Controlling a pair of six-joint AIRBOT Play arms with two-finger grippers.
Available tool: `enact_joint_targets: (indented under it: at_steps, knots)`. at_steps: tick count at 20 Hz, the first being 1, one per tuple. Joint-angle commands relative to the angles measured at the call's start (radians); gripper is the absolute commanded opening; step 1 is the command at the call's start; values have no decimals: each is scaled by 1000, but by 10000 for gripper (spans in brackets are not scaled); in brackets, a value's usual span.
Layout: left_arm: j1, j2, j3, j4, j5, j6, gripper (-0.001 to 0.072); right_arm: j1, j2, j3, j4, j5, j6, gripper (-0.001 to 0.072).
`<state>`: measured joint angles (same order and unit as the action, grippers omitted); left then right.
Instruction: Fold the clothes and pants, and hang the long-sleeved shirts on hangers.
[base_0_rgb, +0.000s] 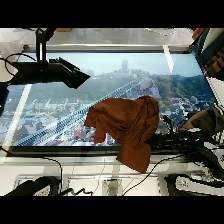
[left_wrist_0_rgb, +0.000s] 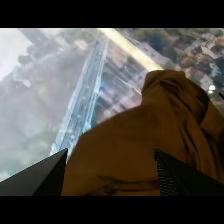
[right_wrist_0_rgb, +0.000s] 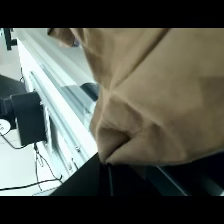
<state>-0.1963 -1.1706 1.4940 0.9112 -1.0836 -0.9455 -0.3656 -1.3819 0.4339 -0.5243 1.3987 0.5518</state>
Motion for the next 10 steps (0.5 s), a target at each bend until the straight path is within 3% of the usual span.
enact_joint_targets:
  at_steps: [1, 3, 7, 10]
  knots:
    - [21, 7, -24, 0, -134, -82, 593, 2, -1, 0, 24, 6, 1, 10]
    - [35, 42, -97, 0, -175, -89, 435, 2, 0, 0, 48, 5, 1, 10]
    - [62, 182, -423, -6, -148, -115, 419, 2, 0, 0, 50, -8, 1, 10]
    - [73, 290, -737, -28, -28, -189, 420, 2, 0, 0, 50, -8, 1, 10]
